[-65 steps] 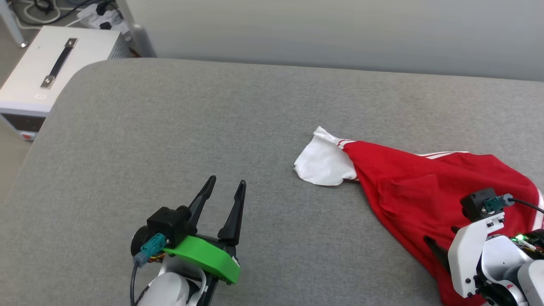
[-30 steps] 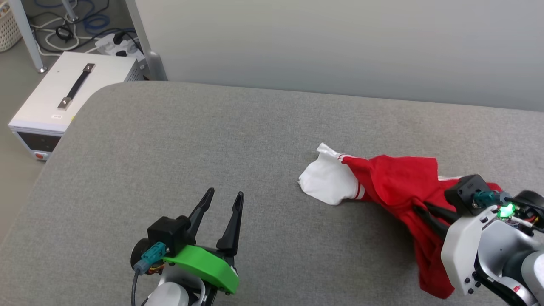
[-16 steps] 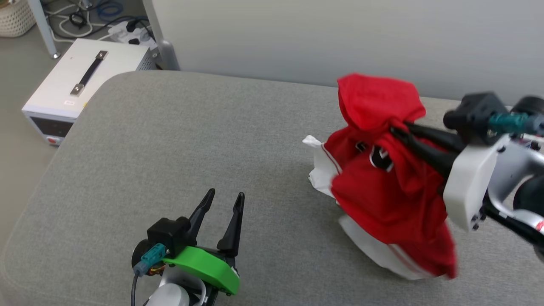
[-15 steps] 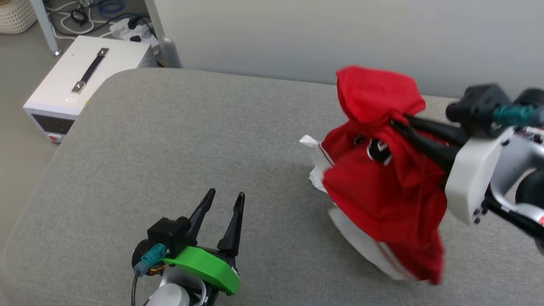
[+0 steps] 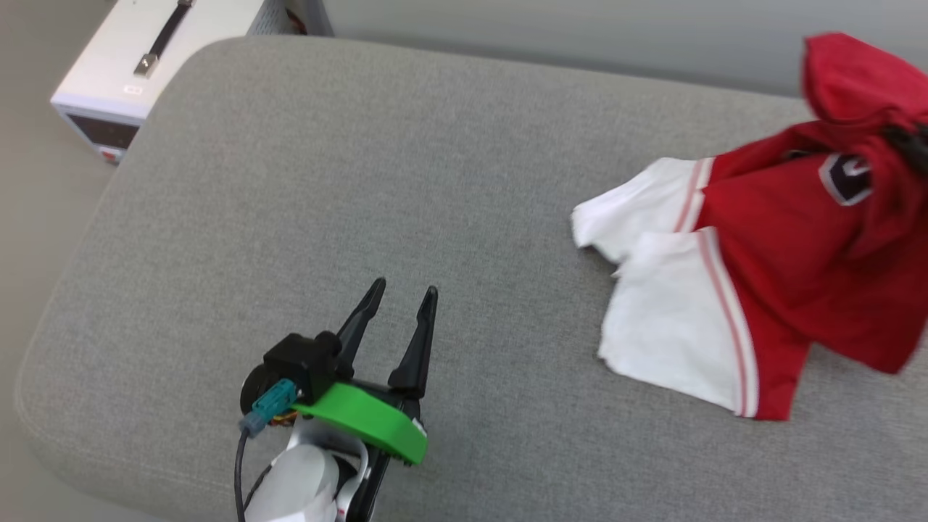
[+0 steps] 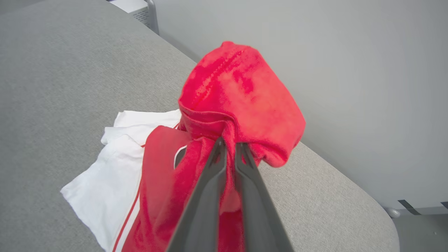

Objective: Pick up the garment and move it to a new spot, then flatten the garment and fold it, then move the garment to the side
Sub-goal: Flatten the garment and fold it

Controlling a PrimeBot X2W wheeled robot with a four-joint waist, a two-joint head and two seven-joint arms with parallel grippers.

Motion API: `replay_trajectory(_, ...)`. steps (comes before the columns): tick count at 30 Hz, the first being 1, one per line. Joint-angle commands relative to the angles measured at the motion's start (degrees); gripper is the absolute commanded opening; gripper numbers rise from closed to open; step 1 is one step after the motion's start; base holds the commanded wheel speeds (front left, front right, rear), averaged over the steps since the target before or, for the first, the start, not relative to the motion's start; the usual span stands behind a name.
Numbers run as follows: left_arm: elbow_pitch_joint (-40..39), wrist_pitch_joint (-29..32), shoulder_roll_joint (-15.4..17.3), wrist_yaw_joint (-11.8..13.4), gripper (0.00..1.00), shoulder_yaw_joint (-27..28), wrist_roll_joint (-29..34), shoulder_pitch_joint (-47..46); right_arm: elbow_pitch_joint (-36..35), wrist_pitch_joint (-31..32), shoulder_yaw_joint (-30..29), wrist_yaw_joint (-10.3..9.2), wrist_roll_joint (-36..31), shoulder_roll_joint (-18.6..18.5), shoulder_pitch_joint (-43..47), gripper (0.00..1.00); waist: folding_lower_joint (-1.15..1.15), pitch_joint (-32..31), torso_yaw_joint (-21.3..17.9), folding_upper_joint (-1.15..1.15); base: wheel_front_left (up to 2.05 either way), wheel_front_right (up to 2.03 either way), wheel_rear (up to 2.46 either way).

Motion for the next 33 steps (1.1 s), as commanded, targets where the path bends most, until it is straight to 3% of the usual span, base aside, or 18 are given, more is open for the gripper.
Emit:
replay_trajectory(1,-0.23,-0.33,-0.38,-0.16,1.0,-0.17,-0.49,-1.79,2.88,0.18,-0.53,-0.04,-0.1,-1.2,0.34,0.0,0.0,5.29,1.63,0.0,0.0,0.0,0.0)
replay_trajectory(5,-0.34,-0.33,-0.68,-0.16,1.0,-0.92,-0.5,-4.23,11.54,-0.5,-0.36,-0.04,-1.48,-4.16,-1.35,0.0,0.0,8.99,2.49,0.0,0.0,0.0,0.0)
replay_trajectory(12,-0.19,-0.33,-1.05,-0.16,1.0,-1.45,-0.74,-6.91,25.81,-3.53,-0.2,-0.04,-5.36,-2.56,-5.39,0.0,0.0,12.29,3.81,0.0,0.0,0.0,0.0)
replay_trajectory(13,-0.13,-0.33,-1.09,-0.16,1.0,-1.42,-0.76,-7.14,27.82,-4.5,-0.2,-0.04,-6.5,-2.04,-6.18,0.38,0.0,12.49,3.91,0.0,0.0,0.0,0.0)
replay_trajectory(14,-0.06,-0.33,-1.12,-0.16,1.0,-1.42,-0.77,-7.31,29.22,-5.26,-0.09,-0.04,-7.48,-1.67,-6.78,1.0,0.0,12.58,4.0,0.0,0.0,0.0,0.0)
replay_trajectory(23,0.83,-0.33,-1.34,-0.16,1.0,-0.77,-0.68,-7.23,39.72,-12.52,-0.17,-0.04,-13.75,2.43,-10.41,1.0,0.0,9.5,3.4,0.0,0.0,0.0,0.0)
replay_trajectory(33,1.19,-0.33,-0.48,-0.16,1.0,0.82,-0.61,-4.67,39.07,-24.67,-0.15,-0.04,-12.89,7.3,-9.83,1.0,0.0,1.22,-0.46,0.0,0.0,0.0,0.0)
